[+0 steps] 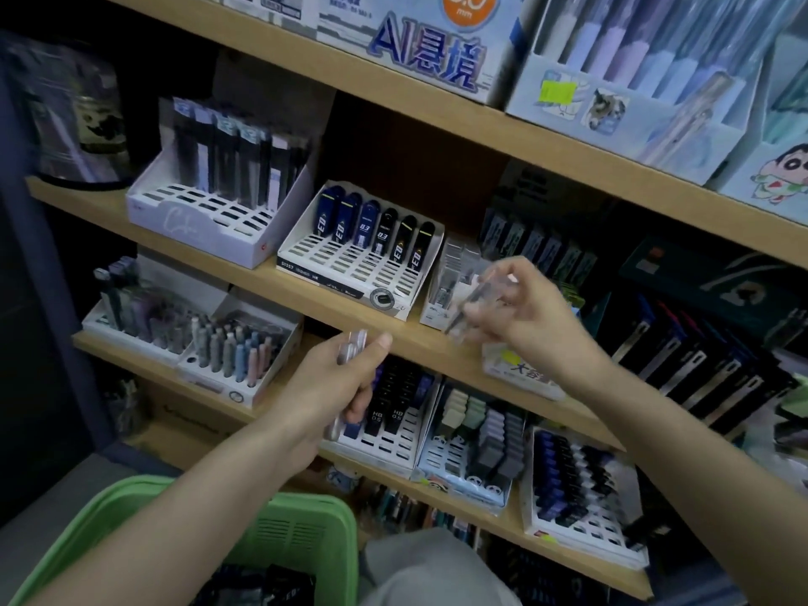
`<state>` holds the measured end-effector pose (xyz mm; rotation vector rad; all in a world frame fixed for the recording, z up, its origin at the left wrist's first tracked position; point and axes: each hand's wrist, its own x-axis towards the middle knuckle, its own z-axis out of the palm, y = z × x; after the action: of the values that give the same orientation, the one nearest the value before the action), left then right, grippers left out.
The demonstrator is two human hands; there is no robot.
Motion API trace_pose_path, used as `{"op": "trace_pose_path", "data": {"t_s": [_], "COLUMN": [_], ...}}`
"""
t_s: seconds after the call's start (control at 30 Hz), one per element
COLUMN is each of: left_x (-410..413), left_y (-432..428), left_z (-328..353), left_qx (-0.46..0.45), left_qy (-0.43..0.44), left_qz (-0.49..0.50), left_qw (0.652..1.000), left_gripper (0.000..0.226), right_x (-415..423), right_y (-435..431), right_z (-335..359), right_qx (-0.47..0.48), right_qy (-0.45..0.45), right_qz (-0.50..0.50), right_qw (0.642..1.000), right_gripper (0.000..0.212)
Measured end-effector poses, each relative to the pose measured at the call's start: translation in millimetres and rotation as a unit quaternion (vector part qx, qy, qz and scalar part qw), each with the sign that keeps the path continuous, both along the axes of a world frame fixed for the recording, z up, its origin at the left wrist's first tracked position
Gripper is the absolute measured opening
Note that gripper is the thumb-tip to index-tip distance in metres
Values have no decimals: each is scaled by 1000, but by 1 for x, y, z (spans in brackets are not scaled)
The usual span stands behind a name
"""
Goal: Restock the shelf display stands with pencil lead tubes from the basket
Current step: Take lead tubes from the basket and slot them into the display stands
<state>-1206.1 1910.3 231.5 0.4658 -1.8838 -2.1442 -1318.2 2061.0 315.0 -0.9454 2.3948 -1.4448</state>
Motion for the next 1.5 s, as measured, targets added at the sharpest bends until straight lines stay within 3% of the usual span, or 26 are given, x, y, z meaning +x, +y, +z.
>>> {"op": "trace_pose_path", "data": {"t_s": [0.1, 0.27, 0.6, 0.77, 0.97, 1.07, 1.17, 1.27, 1.37, 1.5], "left_x": [-4, -9, -12, -16, -16, -17, -18, -19, -15, -9], "left_y": [-3, -3, -2, 3, 6, 5, 3, 5, 12, 17], "left_z": [-4, -6, -8, -6, -6, -4, -3, -1, 4, 10], "left_qx": [56, 227, 212, 216, 227, 258, 268, 257, 244, 236], "left_qy": [-28, -41, -54, -56, -27, 3, 21, 34, 40, 47], "left_qz": [-5, -2, -14, -12, -15, 2, 23, 40, 16, -5], "left_qw": [998, 973, 976, 975, 973, 966, 963, 965, 969, 971], "left_gripper": [31, 16, 16, 16, 16, 20, 25, 30, 33, 35], "right_x": [-31, -67, -87, -93, -88, -69, -32, 7, 28, 32], "right_y": [-7, -23, -35, -33, -34, -33, -31, -31, -35, -39], "right_z": [2, -1, -6, -12, -11, -9, -11, -23, -36, -37], "right_qx": [-28, 23, 74, 142, 193, 143, 55, 108, 156, 149], "right_qy": [99, 231, 229, 308, 351, 383, 355, 255, 138, 62], "right_qz": [-85, -150, -113, -105, -120, -141, -77, 49, 130, 138], "right_qw": [991, 961, 964, 935, 908, 902, 930, 960, 969, 977], "right_gripper": [3, 21, 16, 7, 21, 28, 15, 3, 18, 30]}}
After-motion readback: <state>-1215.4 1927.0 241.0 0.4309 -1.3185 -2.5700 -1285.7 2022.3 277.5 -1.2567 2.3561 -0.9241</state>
